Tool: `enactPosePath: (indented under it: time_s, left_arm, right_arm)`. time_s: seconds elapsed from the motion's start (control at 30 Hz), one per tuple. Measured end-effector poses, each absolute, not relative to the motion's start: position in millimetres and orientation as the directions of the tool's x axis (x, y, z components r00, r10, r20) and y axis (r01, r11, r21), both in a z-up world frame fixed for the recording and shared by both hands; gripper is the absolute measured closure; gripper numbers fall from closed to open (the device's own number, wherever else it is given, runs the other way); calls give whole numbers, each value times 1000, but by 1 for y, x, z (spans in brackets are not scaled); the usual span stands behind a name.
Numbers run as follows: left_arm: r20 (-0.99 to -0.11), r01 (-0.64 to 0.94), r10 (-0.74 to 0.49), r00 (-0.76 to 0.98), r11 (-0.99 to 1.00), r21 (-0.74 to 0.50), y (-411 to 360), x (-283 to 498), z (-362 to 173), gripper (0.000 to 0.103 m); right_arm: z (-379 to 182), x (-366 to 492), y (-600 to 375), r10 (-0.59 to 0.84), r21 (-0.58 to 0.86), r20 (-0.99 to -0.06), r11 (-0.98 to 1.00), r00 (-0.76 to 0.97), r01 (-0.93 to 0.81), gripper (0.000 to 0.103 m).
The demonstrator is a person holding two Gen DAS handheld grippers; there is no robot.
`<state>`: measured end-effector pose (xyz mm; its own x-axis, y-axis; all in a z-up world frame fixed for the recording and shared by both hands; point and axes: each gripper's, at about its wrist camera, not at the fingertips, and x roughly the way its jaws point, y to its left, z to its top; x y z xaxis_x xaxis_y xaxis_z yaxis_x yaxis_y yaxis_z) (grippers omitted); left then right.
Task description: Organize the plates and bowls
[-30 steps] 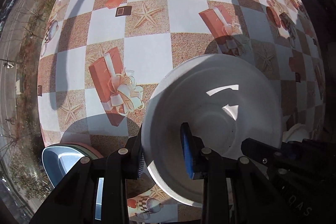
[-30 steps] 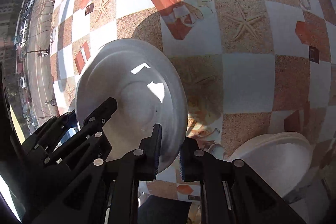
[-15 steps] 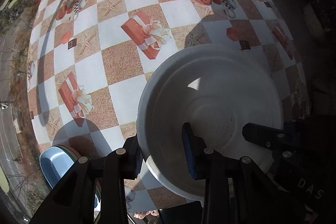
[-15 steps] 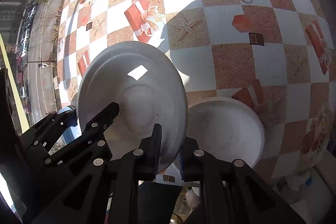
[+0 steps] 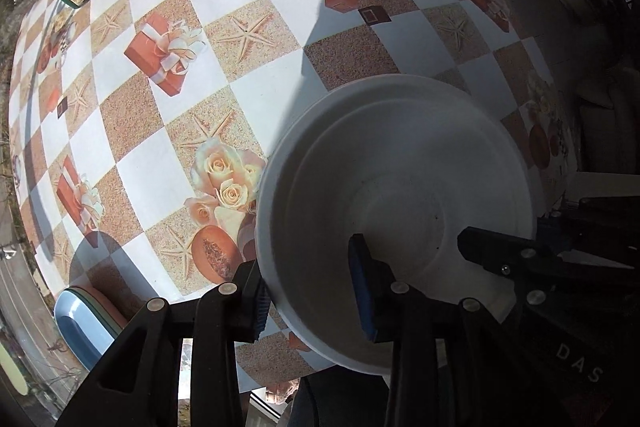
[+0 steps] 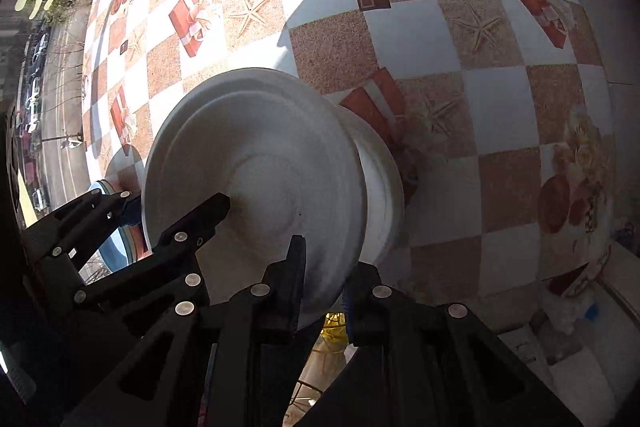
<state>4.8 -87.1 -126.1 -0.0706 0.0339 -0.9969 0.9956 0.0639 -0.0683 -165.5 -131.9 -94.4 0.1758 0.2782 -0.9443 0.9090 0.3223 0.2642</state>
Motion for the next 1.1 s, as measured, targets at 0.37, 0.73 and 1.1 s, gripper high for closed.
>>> enactPosePath:
  time_s: [0.37,0.73,1.1]
  left_arm:
    - [-997,993,53,-55,111,-49,-87,7,-135,33]
    - [-997,978,69,-46,208,-31,-82,30,-128,13]
    - [-997,974,76,-33,224,-16,-80,30,-132,13]
  right_arm:
    - [-115,-160,-127,278,224,-953,368,123,903,85]
    - [-90,-178,-143,183,171,-978,435,99,884,24]
    - [-88,-189,-144,178,151,-980,415,83,897,2]
